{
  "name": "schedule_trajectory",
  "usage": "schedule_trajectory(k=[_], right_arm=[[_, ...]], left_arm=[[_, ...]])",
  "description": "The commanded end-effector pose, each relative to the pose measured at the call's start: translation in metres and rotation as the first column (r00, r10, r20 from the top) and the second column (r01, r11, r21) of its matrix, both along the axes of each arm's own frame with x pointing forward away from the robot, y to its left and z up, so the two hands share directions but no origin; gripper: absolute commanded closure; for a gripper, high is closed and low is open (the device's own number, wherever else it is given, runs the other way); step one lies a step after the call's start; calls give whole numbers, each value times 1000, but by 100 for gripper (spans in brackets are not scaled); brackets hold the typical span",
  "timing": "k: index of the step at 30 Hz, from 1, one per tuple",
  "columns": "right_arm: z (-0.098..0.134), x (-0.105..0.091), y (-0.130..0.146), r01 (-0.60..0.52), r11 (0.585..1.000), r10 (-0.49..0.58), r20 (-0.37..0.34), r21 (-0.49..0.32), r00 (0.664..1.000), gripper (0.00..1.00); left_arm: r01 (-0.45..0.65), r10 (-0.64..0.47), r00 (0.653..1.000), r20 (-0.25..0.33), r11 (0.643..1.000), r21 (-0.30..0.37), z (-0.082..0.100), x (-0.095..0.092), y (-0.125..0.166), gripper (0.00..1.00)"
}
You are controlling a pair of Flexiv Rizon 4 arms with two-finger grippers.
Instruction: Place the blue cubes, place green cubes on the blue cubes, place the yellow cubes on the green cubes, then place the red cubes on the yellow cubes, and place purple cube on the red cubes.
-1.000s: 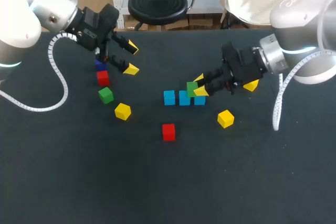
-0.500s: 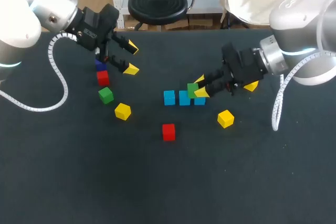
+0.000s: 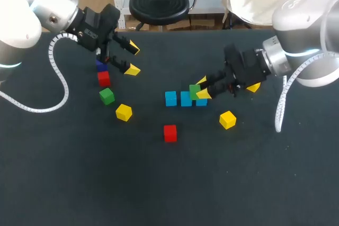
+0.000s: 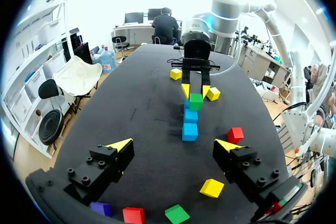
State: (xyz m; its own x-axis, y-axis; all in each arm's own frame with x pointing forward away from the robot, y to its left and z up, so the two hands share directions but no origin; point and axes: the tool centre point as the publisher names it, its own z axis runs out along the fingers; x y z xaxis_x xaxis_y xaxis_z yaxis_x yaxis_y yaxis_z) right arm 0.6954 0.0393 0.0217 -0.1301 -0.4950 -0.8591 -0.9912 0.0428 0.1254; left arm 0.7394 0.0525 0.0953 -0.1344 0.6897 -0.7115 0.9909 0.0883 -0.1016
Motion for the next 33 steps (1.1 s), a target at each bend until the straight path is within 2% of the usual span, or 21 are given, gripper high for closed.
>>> schedule_trajectory(k=[1, 9, 10, 11, 13, 17, 30, 31, 33], right_arm=[[-1, 2, 0, -3, 1000, 3, -1, 2, 1000, 100], [0, 2, 0, -3, 1000, 3, -4, 2, 1000, 100], [0, 2, 1, -4, 1000, 4, -4, 2, 1000, 83], [1, 2, 1, -4, 1000, 4, -3, 2, 1000, 62], [1, 2, 1, -4, 1000, 4, -3, 3, 1000, 51], [2, 2, -1, 4, 1000, -4, 0, 6, 1000, 0], [2, 2, 0, 7, 1000, -7, 0, 10, 1000, 0], [2, 3, 0, 8, 1000, -8, 0, 10, 1000, 6], [2, 3, 0, 9, 1000, -9, 0, 10, 1000, 8]], left_arm=[[-1, 1, 1000, 2, 1000, -1, 0, -1, 0, 0], [-1, 1, 1000, 2, 1000, -1, 0, -1, 0, 0], [-1, 1, 1000, 2, 1000, -1, 0, -1, 0, 0], [-1, 1, 1000, 2, 1000, -1, 0, -1, 0, 0], [-1, 1, 1000, 2, 1000, -1, 0, -1, 0, 0], [-1, 1, 1000, 2, 1000, -1, 0, -1, 0, 0], [-1, 1, 1000, 2, 1000, -1, 0, -1, 0, 0], [-1, 1, 1000, 2, 1000, -1, 0, -1, 0, 0], [-1, 1, 1000, 2, 1000, -1, 0, -1, 0, 0]])
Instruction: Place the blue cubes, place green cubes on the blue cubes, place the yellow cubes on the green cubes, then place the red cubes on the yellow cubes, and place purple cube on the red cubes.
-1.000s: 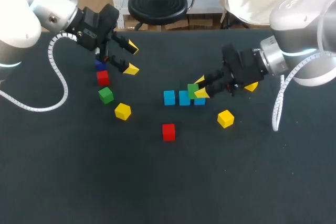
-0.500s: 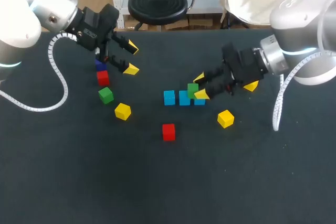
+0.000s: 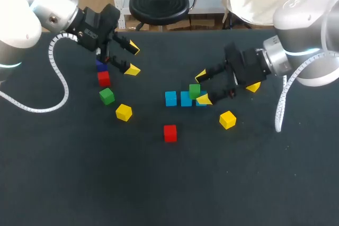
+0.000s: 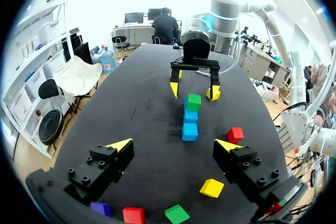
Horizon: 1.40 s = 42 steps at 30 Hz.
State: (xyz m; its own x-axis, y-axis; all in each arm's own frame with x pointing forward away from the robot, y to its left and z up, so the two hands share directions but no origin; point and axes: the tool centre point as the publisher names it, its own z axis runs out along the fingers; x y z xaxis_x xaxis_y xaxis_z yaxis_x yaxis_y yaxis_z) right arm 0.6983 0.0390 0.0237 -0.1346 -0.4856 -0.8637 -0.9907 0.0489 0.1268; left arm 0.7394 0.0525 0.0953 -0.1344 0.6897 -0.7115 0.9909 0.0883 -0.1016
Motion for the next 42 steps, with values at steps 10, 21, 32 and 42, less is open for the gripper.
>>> schedule_trajectory(k=[10, 21, 32, 42], right_arm=[[1, 1, 0, 5, 1000, -5, 7, -5, 1000, 65], [5, -1, -2, 10, 1000, -9, 15, -14, 1000, 82], [8, -2, -2, 5, 1000, -4, 26, -17, 1000, 88], [8, -4, -3, -15, 1000, 15, 24, -18, 1000, 100]], left_arm=[[-1, 1, 1000, 2, 1000, -1, 0, -1, 0, 0], [-1, 1, 1000, 2, 1000, -1, 0, -1, 0, 0], [-1, 1, 1000, 2, 1000, -1, 0, -1, 0, 0], [-1, 1, 1000, 2, 1000, -1, 0, -1, 0, 0]])
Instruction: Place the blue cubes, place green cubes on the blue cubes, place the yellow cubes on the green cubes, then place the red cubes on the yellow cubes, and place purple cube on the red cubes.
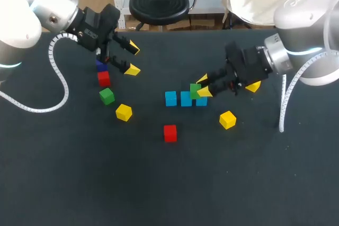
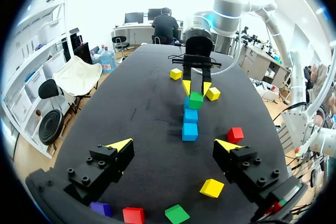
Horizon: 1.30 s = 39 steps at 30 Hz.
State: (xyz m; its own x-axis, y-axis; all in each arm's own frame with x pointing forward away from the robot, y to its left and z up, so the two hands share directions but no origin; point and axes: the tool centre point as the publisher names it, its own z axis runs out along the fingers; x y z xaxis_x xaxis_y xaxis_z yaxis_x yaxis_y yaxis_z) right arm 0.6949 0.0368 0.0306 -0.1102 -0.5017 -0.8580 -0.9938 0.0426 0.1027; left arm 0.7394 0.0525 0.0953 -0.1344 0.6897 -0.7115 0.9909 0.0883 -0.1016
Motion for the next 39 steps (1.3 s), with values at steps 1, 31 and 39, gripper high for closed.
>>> schedule_trajectory(k=[1, 31, 39], right_arm=[[1, -1, -1, -9, 1000, 9, 1, 0, 1000, 100], [1, 0, -2, -44, 999, 45, 15, -29, 999, 100], [-1, 1, 1, -48, 998, 48, 13, -29, 999, 100]], left_arm=[[-1, 1, 1000, 2, 1000, -1, 0, -1, 0, 0], [-1, 1, 1000, 2, 1000, -1, 0, -1, 0, 0], [-1, 1, 1000, 2, 1000, -1, 0, -1, 0, 0]])
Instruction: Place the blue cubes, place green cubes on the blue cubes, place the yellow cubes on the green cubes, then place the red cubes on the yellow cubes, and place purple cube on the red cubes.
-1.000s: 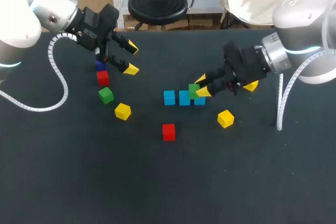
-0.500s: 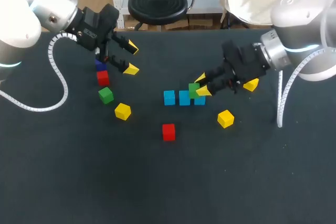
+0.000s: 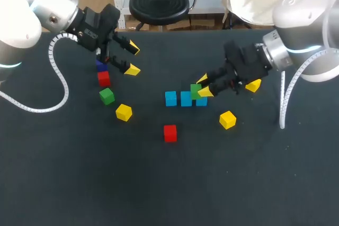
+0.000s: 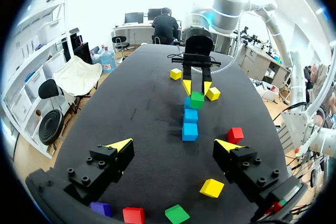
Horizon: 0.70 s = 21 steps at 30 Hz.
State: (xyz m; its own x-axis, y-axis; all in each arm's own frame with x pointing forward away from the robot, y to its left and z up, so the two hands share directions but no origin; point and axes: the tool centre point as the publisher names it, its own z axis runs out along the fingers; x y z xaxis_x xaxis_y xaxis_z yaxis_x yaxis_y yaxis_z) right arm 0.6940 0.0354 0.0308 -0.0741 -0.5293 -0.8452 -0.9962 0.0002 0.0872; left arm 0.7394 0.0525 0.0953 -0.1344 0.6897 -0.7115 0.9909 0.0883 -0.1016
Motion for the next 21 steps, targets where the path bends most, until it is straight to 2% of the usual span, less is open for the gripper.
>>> schedule_trajectory(k=[1, 14, 15, 17, 21], right_arm=[[-1, 3, 2, -3, 1000, 3, -3, -1, 1000, 100], [-2, 5, 4, -6, 1000, 6, -10, -6, 1000, 100], [-3, 5, 4, -5, 1000, 5, -10, -6, 1000, 96], [-3, 5, 4, -4, 1000, 4, -11, -6, 1000, 76], [-3, 5, 3, -1, 1000, 0, -10, -3, 1000, 54]], left_arm=[[-1, 1, 1000, 2, 1000, -1, 0, -1, 0, 0], [-1, 1, 1000, 2, 1000, -1, 0, -1, 0, 0], [-1, 1, 1000, 2, 1000, -1, 0, -1, 0, 0], [-1, 1, 1000, 2, 1000, -1, 0, -1, 0, 0], [-1, 1, 1000, 2, 1000, -1, 0, -1, 0, 0]])
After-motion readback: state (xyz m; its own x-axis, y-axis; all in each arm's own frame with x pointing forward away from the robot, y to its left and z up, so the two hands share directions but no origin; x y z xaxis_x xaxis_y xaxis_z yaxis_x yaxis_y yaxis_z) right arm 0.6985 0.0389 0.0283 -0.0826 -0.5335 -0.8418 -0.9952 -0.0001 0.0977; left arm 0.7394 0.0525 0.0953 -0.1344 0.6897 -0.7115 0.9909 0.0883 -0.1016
